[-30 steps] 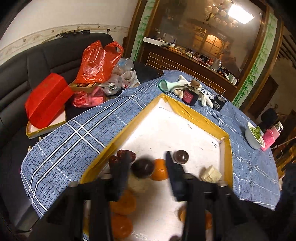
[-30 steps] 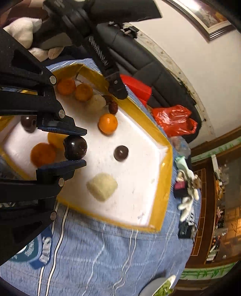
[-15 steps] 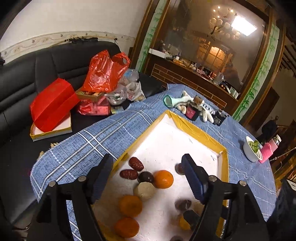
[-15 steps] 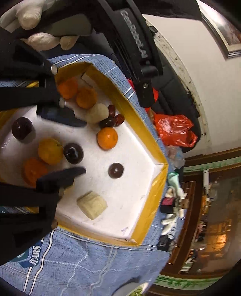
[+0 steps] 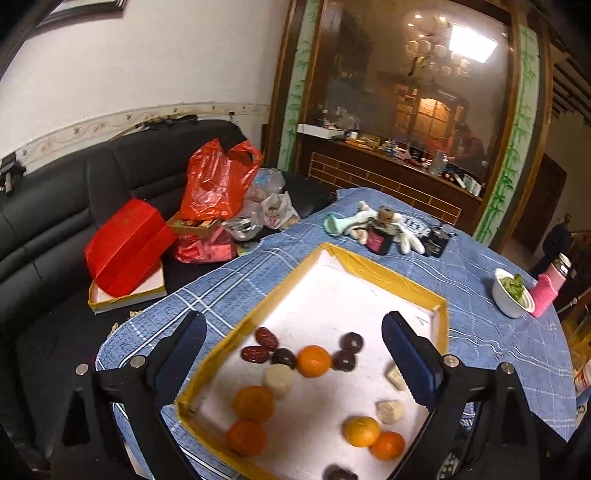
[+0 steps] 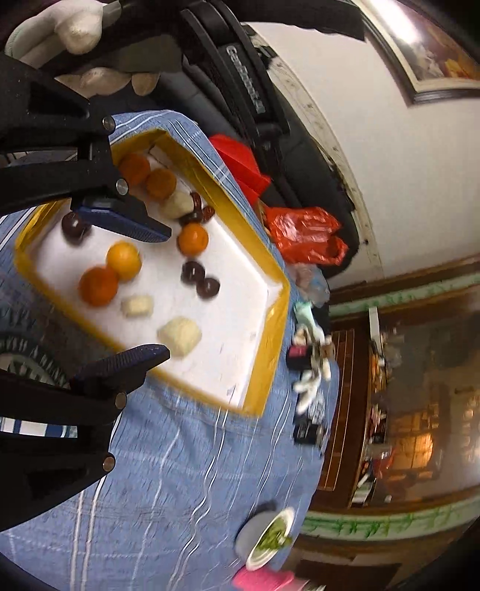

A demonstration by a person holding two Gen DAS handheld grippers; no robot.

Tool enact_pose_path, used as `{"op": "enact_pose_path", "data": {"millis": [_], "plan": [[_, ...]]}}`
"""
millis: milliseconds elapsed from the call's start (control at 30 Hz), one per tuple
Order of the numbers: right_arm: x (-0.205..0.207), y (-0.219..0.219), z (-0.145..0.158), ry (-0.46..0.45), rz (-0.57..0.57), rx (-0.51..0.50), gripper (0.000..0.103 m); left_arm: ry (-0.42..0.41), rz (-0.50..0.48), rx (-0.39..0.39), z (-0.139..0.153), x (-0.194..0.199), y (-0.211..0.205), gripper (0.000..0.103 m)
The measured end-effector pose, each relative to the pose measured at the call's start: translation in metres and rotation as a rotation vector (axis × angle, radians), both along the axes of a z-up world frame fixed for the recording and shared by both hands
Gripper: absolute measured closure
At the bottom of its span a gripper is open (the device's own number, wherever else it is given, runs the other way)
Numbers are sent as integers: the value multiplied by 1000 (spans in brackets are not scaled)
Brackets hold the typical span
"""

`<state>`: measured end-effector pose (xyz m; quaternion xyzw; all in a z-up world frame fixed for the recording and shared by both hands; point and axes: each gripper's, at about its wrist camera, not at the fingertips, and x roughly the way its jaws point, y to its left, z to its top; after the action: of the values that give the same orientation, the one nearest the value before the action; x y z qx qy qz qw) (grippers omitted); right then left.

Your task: Organize fruits

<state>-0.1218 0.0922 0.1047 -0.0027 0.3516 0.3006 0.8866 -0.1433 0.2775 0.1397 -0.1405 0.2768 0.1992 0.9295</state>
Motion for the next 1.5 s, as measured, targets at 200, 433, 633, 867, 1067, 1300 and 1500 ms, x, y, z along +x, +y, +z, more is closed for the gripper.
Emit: {"op": "enact_pose_path", "data": {"millis": [200,433,633,867,1067,1300,1500], "plan": [[0,-60,-4,27,-115,44,38,-14,-81,54,12,0,-40,7],[1,-134,-13,65,-263,79,38,-17,-206,69,18,1,-97,6],[0,-177,-20,71,-349,80,38,1,-263,85,12,2,-141,6],[-7,-205,-33,92,-407,85,37,55,-332,153,-3,3,-192,6],[-5,-223,-42,105,-471,72,36,113,-400,215,-22,10,-223,6],[-2,-240,-47,130,-522,87,34,127,-437,215,-27,15,-233,6],[-3,-240,-50,123,-543,80,33,142,-442,201,-32,19,-233,6]]}}
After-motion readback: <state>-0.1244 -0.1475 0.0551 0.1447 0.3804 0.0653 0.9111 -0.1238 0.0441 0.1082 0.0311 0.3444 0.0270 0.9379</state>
